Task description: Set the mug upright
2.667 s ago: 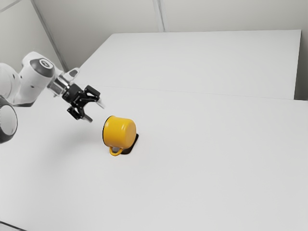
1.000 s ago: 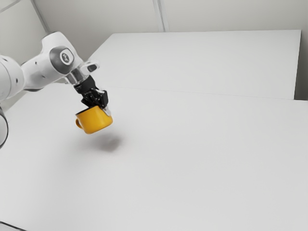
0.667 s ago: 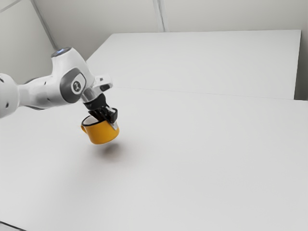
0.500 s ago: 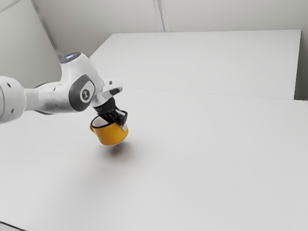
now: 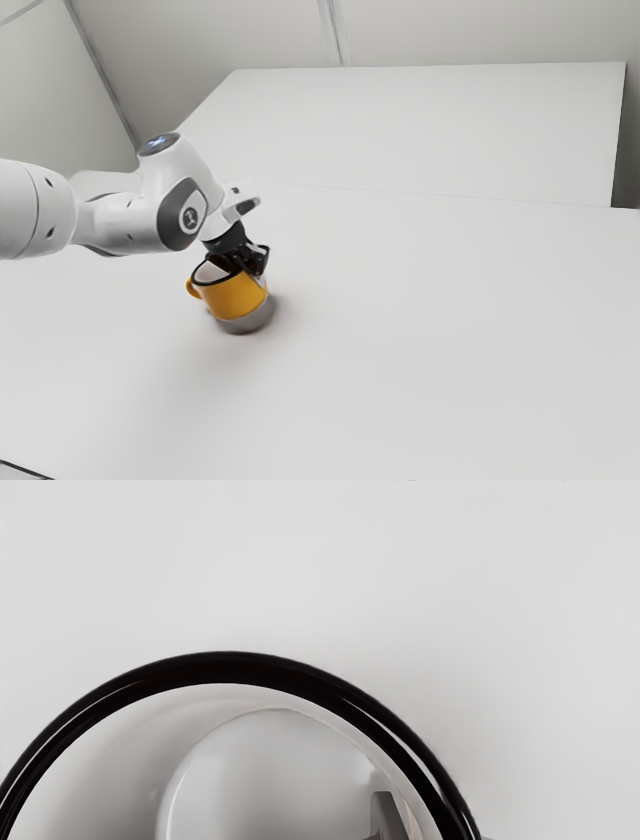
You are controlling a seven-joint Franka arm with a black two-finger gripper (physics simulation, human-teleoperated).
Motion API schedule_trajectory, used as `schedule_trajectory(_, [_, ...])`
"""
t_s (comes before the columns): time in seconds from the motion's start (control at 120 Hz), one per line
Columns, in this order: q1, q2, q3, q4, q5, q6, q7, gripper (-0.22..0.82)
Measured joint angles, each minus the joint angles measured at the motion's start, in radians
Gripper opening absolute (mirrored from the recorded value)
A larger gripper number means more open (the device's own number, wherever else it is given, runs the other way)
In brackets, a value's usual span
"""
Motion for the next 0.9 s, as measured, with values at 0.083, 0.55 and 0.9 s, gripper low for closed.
schedule_trajectory(0.083, [-0.015, -0.002, -0.001, 0.001, -0.011, -0.002, 0.003, 0.14])
schedule_trajectory(0.55, [-0.043, -0.090, 0.029, 0.070, 0.066, -0.051, 0.015, 0.55])
schedule_trajectory(0.9, [-0.026, -0.090, 0.032, 0.413, 0.275, -0.400, -0.014, 0.59])
